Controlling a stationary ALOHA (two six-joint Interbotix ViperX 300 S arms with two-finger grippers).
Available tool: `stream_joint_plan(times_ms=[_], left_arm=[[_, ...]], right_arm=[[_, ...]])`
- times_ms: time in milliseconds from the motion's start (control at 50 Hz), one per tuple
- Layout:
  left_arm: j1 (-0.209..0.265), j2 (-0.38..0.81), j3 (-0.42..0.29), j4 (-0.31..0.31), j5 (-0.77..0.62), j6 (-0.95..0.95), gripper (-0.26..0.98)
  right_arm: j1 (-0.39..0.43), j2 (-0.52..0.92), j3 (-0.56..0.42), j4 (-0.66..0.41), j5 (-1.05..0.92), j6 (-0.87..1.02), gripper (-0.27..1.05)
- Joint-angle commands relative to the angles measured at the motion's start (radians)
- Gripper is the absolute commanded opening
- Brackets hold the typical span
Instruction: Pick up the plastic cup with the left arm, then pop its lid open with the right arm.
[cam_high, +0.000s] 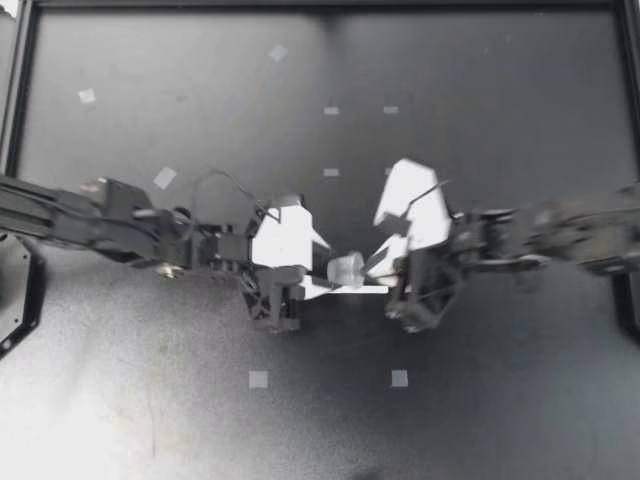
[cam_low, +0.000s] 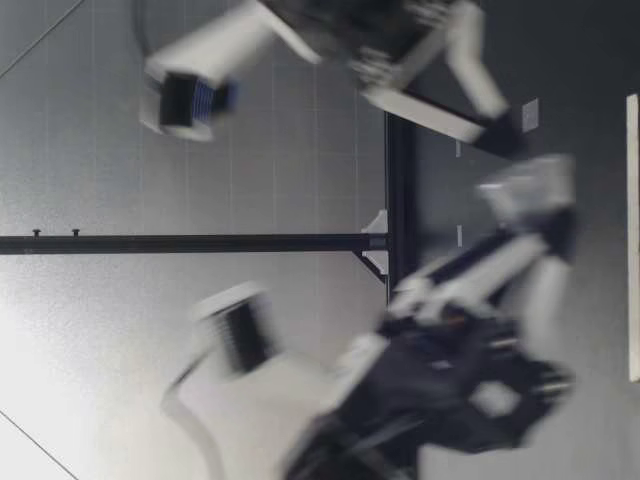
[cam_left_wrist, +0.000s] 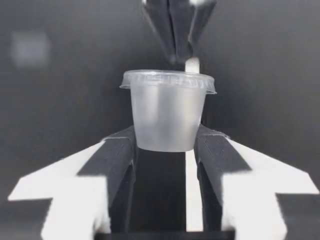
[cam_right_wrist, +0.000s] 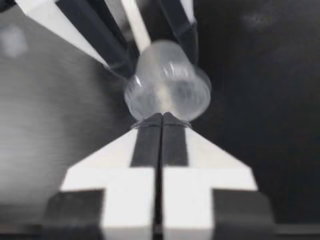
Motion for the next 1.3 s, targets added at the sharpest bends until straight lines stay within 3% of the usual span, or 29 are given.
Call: stream_joint_plan(times_ms=[0, 120, 180, 280, 360, 600, 740, 900, 1040, 1160, 1280], left_arm=[[0.0, -0.115, 0.028, 0.002, -0.087, 0.015, 0.14], [0.0, -0.204, 0.101, 0.0, -0.267, 0.051, 0.14], [0.0, -0.227, 0.132, -0.003, -0.341, 0.064, 0.14], [0.0, -0.236, 0.158, -0.005, -0.431, 0.069, 0.14], [0.0, -0.225, 0.16, -0.005, -0.46, 0.064, 0.14], [0.0, -0.207, 0.149, -0.003, -0.471, 0.064, 0.14], [0.0, -0.209, 0.152, -0.003, -0.471, 0.064, 0.14], [0.0, -0.206, 0.155, -0.005, -0.471, 0.06, 0.14], [0.0, -0.204, 0.156, -0.005, -0.471, 0.058, 0.14], [0.0, -0.198, 0.155, -0.005, -0.471, 0.055, 0.14], [0.0, -0.198, 0.152, -0.005, -0.471, 0.038, 0.14]], right_arm=[[0.011, -0.16, 0.043, 0.006, -0.011, 0.08, 0.27], [0.011, -0.295, 0.138, 0.037, -0.161, 0.282, 0.64], [0.011, -0.322, 0.195, 0.037, -0.314, 0.399, 0.76], [0.011, -0.291, 0.279, 0.035, -0.669, 0.577, 0.72], [0.011, -0.179, 0.301, 0.032, -0.96, 0.706, 0.7], [0.008, 0.153, 0.179, -0.057, -1.319, 0.879, 0.7], [0.003, 0.14, 0.129, -0.146, -1.356, 0.893, 0.7], [0.003, -0.061, 0.091, -0.282, -1.413, 0.802, 0.7], [0.002, -0.163, 0.109, -0.318, -1.293, 0.721, 0.7], [-0.048, -0.229, 0.164, -0.322, -1.166, 0.646, 0.7], [-0.107, -0.311, 0.207, -0.367, -1.006, 0.425, 0.7]])
